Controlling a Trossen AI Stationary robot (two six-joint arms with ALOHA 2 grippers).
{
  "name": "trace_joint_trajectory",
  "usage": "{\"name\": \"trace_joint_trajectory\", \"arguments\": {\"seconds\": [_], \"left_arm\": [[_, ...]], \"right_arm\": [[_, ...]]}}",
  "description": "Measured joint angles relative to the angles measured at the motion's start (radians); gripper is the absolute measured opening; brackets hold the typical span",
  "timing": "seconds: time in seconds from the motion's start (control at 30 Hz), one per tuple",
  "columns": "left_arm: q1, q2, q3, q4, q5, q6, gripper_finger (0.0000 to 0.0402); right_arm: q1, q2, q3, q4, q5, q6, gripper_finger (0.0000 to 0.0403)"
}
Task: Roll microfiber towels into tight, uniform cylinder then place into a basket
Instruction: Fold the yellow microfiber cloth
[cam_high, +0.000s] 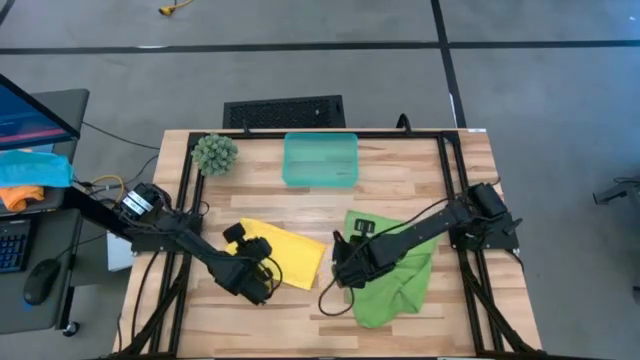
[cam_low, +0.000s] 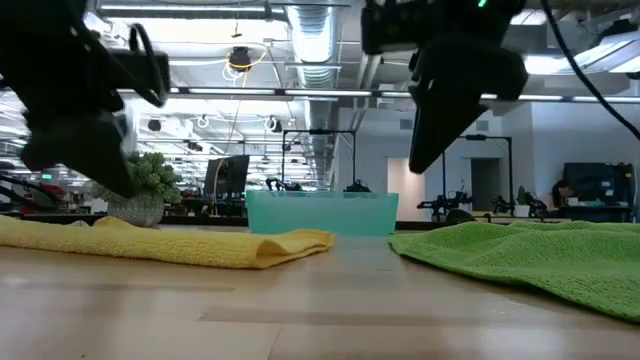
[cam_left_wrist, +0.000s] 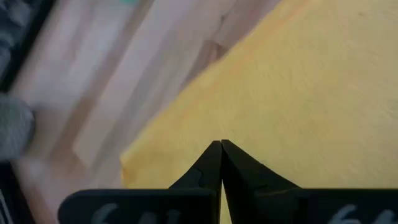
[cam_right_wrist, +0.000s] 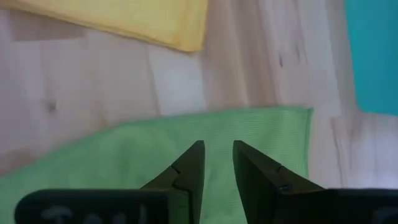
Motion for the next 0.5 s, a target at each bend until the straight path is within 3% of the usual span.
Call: {"name": "trace_joint_trajectory", "arguments": {"seconds": [0.2,0.5], "left_arm": [[-0.015,-0.061,0.017,0.002,0.161,-0.033,0.0000],[-0.042,-0.155,-0.027,0.000,0.195,-0.043,0.0000]], "right_arm": [[0.047,-0.009,0.000,0.015,-0.001,-0.015,0.0108],[0.011,-0.009,-0.002,0.448,-0.031,-0.257,0.0108]]}}
